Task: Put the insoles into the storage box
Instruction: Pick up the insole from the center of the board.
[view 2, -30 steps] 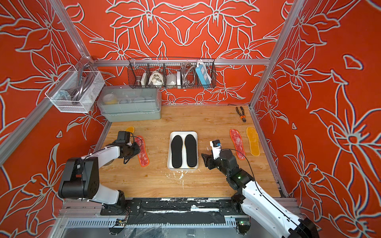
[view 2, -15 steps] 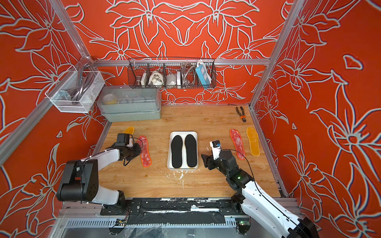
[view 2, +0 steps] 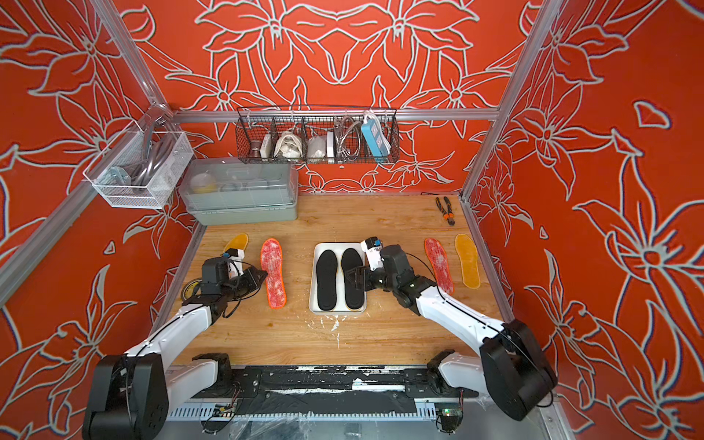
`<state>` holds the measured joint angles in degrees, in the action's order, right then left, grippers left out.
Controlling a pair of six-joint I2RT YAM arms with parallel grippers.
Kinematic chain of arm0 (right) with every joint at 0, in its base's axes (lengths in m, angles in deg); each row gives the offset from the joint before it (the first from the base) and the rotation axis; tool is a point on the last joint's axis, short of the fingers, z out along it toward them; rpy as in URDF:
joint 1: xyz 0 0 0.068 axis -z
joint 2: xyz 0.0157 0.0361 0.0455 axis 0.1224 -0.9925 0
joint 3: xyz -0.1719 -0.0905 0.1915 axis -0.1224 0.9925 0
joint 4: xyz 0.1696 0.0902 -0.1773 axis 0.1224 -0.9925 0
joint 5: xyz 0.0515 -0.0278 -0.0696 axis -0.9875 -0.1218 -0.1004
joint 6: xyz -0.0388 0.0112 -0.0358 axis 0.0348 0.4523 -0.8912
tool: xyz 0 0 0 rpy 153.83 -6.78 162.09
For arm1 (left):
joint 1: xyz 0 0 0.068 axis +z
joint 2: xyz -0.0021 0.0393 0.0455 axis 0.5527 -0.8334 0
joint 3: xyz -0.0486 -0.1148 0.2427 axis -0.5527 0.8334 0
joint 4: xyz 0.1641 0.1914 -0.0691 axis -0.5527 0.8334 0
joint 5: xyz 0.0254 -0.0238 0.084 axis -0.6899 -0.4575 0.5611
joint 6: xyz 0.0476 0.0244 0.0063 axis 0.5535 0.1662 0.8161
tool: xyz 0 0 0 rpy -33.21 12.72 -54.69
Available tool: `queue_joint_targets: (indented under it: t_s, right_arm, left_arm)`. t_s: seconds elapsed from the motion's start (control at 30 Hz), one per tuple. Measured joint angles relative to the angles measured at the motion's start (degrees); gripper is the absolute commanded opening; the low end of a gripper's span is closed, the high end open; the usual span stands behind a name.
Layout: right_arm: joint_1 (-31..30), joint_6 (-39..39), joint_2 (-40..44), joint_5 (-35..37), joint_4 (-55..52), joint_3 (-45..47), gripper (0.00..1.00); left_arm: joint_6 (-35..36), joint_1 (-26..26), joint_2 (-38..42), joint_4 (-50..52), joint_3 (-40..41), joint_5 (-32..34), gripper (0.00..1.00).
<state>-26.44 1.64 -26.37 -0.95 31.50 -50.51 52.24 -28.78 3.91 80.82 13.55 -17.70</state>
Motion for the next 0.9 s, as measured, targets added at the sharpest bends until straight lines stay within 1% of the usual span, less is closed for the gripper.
queue_joint_targets:
  t_s: [0.07,0.17,0.33,0.47,0.63,0.87,0.9]
  right_arm:
    - [-0.31,2.29,-3.28,-4.15,2.62,-2.16,0.63]
    - [-1.36,4.83,-7.89,-8.55,5.68,-5.70,0.61]
    - [-4.39,8.66,-16.22,-12.70,10.38,-11.32,0.59]
    - [-7.30,11.26,-23.06,-14.32,12.13,-15.91,0.57]
    - [-10.21,14.49,-29.31,-15.45,14.45,-20.33,0.54]
    - [-12.66,17.35,-35.80,-16.26,15.72,-25.99,0.47]
    - [-12.87,17.55,-36.35,-16.26,15.69,-26.60,0.43]
  left_arm:
    - [-1.46,0.00,-0.37,0.35,-0.31,-1.62,0.00]
    - [-3.34,0.00,-0.96,1.49,-1.09,-4.35,0.00]
    - [-5.38,0.02,-0.96,4.04,-2.60,-8.98,0.00]
    - [-5.81,0.00,-0.20,5.95,-3.74,-11.93,0.00]
    - [-6.40,0.00,0.81,6.71,-3.74,-13.90,0.00]
    - [-7.04,0.00,2.12,7.13,-3.58,-14.71,0.00]
    - [-7.19,0.00,2.38,7.10,-3.58,-14.78,0.00]
